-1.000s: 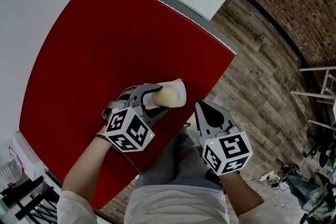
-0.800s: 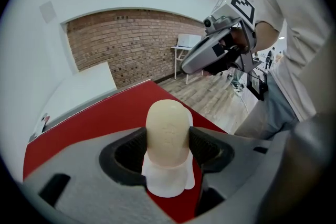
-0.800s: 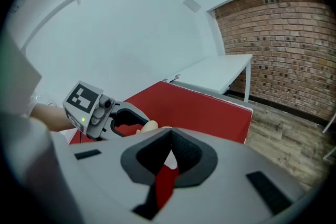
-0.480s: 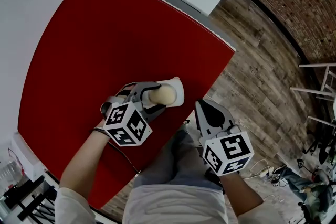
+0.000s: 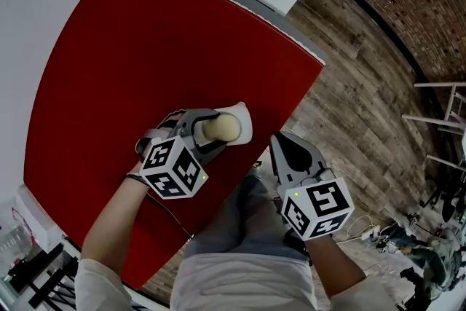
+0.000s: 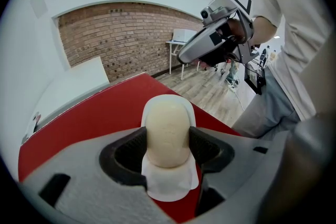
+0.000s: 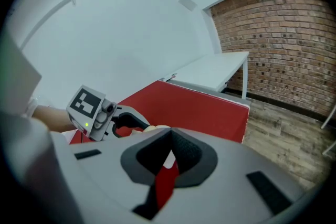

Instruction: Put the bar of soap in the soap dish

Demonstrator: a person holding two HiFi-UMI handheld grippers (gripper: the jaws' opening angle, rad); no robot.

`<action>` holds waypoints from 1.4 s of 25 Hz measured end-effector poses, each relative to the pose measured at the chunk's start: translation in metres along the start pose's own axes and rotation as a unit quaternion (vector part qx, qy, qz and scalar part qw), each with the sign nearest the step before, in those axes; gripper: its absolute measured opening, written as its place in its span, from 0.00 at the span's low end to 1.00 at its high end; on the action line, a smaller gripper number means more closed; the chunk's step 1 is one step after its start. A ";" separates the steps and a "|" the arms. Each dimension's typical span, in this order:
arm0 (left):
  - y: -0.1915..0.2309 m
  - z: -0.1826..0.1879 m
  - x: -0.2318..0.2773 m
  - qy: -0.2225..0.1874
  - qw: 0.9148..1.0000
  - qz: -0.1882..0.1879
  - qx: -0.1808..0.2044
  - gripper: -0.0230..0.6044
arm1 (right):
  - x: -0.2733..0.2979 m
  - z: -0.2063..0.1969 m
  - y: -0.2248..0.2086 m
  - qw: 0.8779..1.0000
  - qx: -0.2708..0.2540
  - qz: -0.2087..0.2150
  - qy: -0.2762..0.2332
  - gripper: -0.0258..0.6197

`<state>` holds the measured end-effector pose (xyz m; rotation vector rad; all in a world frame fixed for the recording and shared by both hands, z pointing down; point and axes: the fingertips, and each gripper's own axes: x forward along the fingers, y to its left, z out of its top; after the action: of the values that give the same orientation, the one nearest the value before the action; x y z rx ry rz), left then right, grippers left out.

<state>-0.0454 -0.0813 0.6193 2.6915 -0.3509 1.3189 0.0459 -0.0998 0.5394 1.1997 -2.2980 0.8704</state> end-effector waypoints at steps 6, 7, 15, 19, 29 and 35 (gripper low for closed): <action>0.000 0.000 0.003 0.003 1.000 -0.005 -0.007 0.44 | -0.001 0.001 -0.007 1.000 0.003 -0.003 -0.004 0.05; 0.000 0.000 0.003 0.003 1.000 -0.006 -0.006 0.44 | -0.001 0.001 -0.008 1.000 0.003 -0.004 -0.005 0.05; 0.001 0.002 0.001 0.006 1.000 -0.008 0.008 0.46 | 0.001 0.007 -0.007 1.000 0.001 0.000 -0.006 0.05; 0.001 0.003 0.000 0.005 1.000 -0.006 0.005 0.47 | 0.000 0.008 -0.008 1.000 0.000 0.000 -0.006 0.05; -0.001 0.004 -0.005 0.004 1.000 -0.002 -0.003 0.47 | -0.003 0.011 -0.006 1.000 -0.003 0.002 -0.010 0.05; -0.002 0.005 -0.009 0.005 1.000 0.001 -0.005 0.47 | -0.006 0.015 -0.002 1.000 -0.006 0.003 -0.014 0.05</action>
<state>-0.0471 -0.0791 0.6091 2.6773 -0.3584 1.3266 0.0501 -0.1074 0.5252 1.2082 -2.3277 0.8469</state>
